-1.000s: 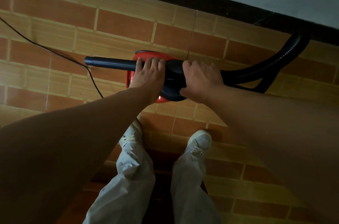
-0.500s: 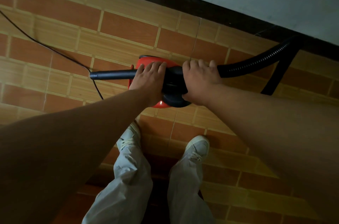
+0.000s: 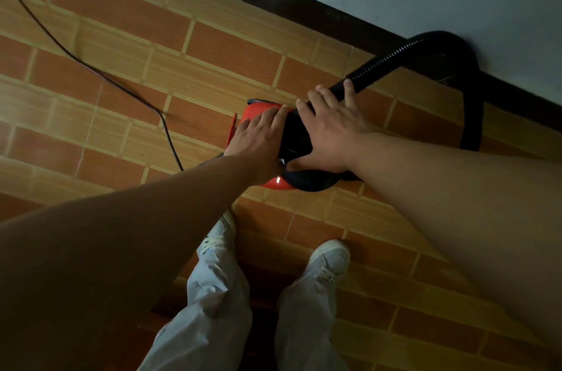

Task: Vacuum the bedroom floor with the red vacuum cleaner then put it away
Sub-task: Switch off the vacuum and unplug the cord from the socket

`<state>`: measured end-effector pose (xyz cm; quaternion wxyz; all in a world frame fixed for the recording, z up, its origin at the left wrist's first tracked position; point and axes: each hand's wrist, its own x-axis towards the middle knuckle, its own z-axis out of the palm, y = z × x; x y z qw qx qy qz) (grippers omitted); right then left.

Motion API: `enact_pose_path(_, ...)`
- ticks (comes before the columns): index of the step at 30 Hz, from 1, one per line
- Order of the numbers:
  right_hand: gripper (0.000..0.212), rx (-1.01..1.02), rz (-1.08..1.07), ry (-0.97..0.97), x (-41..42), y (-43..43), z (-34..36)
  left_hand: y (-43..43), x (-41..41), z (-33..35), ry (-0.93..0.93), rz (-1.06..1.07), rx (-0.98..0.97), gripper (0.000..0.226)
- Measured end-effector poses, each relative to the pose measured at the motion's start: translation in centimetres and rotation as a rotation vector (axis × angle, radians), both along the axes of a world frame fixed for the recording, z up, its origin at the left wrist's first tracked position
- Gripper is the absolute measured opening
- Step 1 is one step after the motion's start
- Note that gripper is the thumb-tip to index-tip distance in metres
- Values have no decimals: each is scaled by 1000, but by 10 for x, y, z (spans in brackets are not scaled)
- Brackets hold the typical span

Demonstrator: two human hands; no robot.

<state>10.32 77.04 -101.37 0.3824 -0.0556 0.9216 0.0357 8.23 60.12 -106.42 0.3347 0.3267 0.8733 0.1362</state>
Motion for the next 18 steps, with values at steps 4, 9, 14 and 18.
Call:
enact_pose_path(4,137,-9,-3,-44,-9,-9,-2,-6,0,-2,-45,6,-21,122)
enact_pose_path(9,122,-2,9,-63,-19,-18,-2,-19,-2,-1,-105,31,-36,126)
enact_pose_path(14,89,17,-17,-7,-18,-40,13,-52,-4,20,-135,76,-94,129)
enact_pose_path(18,68,-23,-112,17,-16,-73,54,-92,-1,66,-152,123,-105,118)
